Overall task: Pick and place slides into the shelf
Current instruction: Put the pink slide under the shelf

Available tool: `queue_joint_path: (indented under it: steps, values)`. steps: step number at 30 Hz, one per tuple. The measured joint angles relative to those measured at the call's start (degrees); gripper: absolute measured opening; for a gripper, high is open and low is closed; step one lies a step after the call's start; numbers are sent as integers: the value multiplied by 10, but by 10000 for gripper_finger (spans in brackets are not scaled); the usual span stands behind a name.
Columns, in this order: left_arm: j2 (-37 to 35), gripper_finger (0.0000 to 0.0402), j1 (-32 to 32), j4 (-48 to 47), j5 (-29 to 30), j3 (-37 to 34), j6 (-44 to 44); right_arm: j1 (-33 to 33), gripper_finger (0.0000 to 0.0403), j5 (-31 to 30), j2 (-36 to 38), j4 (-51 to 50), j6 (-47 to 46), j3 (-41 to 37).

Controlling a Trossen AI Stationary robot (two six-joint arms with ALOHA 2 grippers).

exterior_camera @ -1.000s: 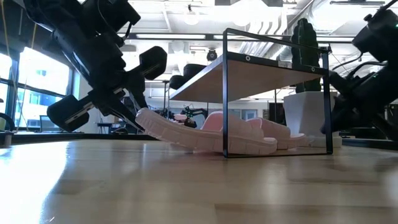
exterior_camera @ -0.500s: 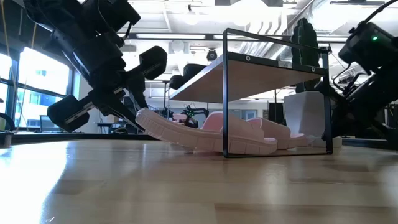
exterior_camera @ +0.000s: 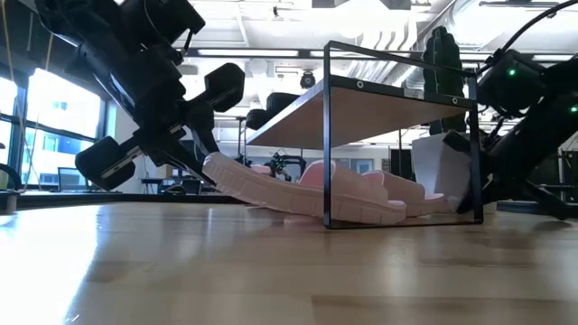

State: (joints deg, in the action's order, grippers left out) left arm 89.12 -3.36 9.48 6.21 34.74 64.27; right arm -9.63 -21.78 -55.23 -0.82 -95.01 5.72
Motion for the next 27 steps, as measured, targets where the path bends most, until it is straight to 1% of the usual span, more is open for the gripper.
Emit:
queue_joint_path:
  steps: [6, 11, 19, 23, 27]
  values:
    - [0, 35, 0, 0, -8, 0, 0, -12, 0, 7, -18, 74, 26, 0]
    - [0, 35, 0, 2, -12, 0, 0, -27, 0, 15, -19, 79, 42, 2]
    - [0, 37, 0, 17, -24, 0, -1, -30, 0, 37, -19, 103, 63, 2]
    - [0, 49, 0, 19, -25, 0, -2, -30, 0, 52, -19, 105, 66, 2]
    - [0, 76, 0, 18, -24, 0, -26, -30, 0, 58, -19, 106, 66, 2]
